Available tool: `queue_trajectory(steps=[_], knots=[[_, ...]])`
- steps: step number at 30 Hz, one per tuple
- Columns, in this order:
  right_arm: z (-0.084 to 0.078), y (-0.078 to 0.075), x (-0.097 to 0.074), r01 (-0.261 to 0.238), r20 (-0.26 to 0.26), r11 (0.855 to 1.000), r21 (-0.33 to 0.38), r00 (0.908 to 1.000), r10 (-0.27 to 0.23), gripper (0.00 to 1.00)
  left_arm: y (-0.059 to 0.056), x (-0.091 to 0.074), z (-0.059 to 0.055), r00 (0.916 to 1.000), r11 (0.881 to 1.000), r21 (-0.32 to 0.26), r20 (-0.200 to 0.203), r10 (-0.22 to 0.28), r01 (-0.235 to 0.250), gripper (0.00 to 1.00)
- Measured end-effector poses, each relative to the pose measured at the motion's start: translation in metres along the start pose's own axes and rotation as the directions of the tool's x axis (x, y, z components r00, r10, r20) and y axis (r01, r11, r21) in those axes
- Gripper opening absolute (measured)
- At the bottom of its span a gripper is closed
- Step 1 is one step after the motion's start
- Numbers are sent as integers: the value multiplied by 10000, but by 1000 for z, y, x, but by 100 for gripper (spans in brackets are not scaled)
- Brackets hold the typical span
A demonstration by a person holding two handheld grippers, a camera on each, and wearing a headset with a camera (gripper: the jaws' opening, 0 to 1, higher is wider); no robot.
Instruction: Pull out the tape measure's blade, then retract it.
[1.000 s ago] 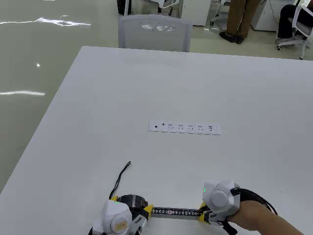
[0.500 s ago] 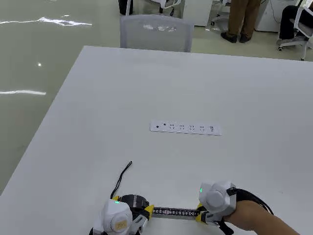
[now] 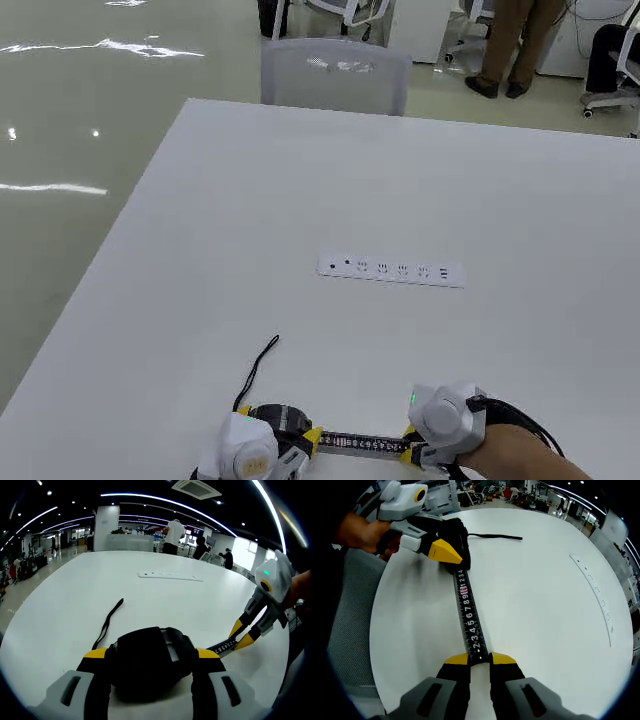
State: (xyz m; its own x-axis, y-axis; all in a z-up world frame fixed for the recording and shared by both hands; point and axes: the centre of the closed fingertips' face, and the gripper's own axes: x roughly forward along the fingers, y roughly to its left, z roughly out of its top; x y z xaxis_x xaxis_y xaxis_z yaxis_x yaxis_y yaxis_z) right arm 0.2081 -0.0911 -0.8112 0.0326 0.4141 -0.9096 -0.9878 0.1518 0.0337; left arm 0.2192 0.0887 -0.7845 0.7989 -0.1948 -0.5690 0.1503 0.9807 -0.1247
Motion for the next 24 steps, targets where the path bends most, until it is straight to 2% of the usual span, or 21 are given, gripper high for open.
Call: queue_trajectory(steps=[7, 11, 17, 24], knots=[[5, 2, 1, -16, 96, 10000, 42, 10000, 16, 14, -2, -2, 2, 10000, 10000, -14, 10, -26, 26, 62], [14, 4, 6, -115, 296, 9999, 41, 9995, 114, 14, -2, -2, 1, 10000, 10000, -5, 25, -68, 68, 62], [29, 8, 14, -203, 262, 9992, -340, 9994, 212, 14, 0, -1, 1, 9999, 9999, -28, -16, -113, 113, 62], [31, 7, 14, -235, 283, 9990, -374, 9993, 246, 14, -1, 0, 1, 9999, 9999, 5, -14, -134, 134, 62]])
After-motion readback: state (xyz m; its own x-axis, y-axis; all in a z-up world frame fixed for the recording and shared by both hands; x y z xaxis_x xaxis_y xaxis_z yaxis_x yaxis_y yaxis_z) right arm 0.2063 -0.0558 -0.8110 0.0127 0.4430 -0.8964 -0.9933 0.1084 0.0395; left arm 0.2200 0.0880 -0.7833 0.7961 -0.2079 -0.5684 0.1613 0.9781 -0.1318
